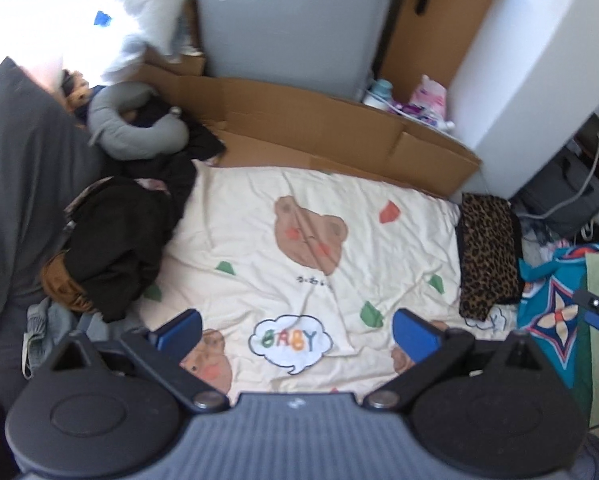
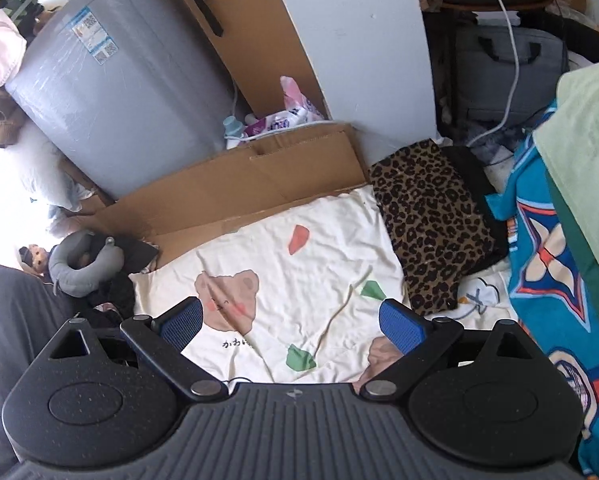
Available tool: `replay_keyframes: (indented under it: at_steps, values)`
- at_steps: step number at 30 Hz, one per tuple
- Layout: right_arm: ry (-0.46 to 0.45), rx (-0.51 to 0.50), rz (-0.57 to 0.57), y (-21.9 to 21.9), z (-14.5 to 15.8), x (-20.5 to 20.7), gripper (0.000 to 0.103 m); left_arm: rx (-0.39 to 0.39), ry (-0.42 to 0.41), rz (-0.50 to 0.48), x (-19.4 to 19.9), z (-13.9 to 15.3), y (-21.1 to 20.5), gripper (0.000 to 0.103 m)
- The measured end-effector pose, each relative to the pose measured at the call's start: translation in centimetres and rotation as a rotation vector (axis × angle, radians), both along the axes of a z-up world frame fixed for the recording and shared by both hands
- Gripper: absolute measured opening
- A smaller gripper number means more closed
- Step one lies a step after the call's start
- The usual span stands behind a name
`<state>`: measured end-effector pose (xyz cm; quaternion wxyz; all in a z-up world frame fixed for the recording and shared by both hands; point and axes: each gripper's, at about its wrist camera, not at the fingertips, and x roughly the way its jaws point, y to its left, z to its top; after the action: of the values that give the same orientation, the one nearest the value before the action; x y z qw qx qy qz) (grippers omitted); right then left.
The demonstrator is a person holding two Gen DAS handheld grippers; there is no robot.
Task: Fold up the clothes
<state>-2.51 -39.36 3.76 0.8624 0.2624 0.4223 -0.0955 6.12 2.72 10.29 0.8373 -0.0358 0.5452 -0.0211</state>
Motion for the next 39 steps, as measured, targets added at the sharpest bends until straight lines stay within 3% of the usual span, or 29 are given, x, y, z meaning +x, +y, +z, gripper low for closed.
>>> replay_keyframes:
  at_steps: [6,11,19,31,39]
  values:
    - [0.010,-0.065,-0.008,2.2,1.5,-0.8,0.098,-0.019,-0.057,0.007,-1.5,-0.4,3.4,0.102]
    - [0.011,-0.117,0.003,4.4,3.0,-2.0,0.098,-0.007,-0.158,0.042,-3.1,-0.2,4.9,0.102]
    - [-0.022,-0.141,0.053,7.5,4.6,-3.8,0.098,-0.032,-0.175,0.038,-5.4,-0.6,4.6,0.102]
    - [-0.039,-0.129,0.109,9.4,2.2,-4.8,0.098,-0.060,-0.183,0.105,-5.6,-3.5,2.6,0.102]
    - [-0.039,-0.130,0.108,9.4,0.6,-6.3,0.098,-0.035,-0.181,0.121,-6.3,-5.3,1.4,0.102]
